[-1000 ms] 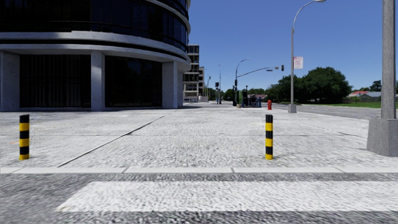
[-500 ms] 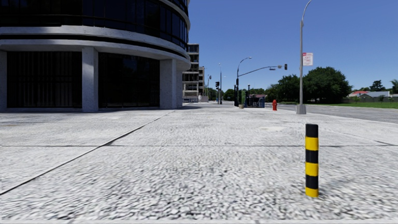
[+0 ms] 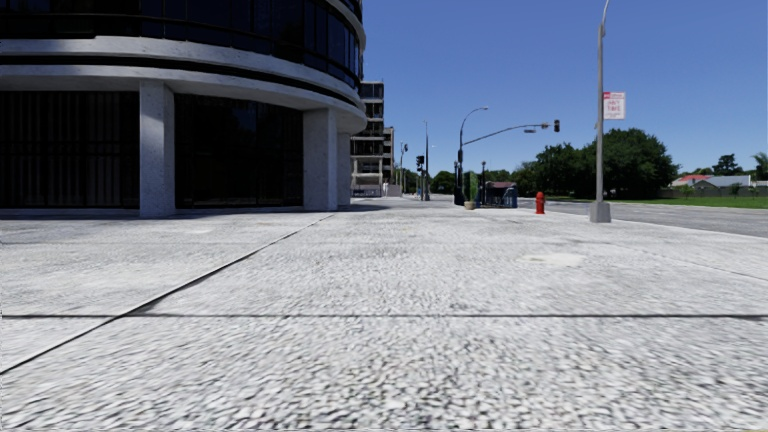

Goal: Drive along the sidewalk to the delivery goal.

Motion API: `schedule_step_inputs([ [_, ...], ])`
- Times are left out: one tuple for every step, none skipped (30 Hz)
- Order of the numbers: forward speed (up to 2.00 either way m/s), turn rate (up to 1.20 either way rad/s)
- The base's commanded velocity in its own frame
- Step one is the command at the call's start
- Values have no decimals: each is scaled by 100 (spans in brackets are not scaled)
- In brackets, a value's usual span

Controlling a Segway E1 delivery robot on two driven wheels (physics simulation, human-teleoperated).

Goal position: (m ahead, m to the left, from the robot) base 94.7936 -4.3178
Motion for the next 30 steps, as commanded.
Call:
schedule_step_inputs([
  [150, 0],
  [150, 0],
  [150, 0],
  [150, 0],
  [150, 0],
  [150, 0],
  [150, 0],
  [150, 0],
  [150, 0],
  [150, 0],
  [150, 0],
  [150, 0],
  [150, 0],
  [150, 0],
  [150, 0],
  [150, 0],
  [150, 0],
  [150, 0],
  [150, 0],
  [150, 0],
  [150, 0],
  [150, 0],
  [150, 0],
  [150, 0],
  [150, 0],
  [150, 0],
  [150, 0],
  [150, 0],
  [150, 0],
  [150, 0],
])
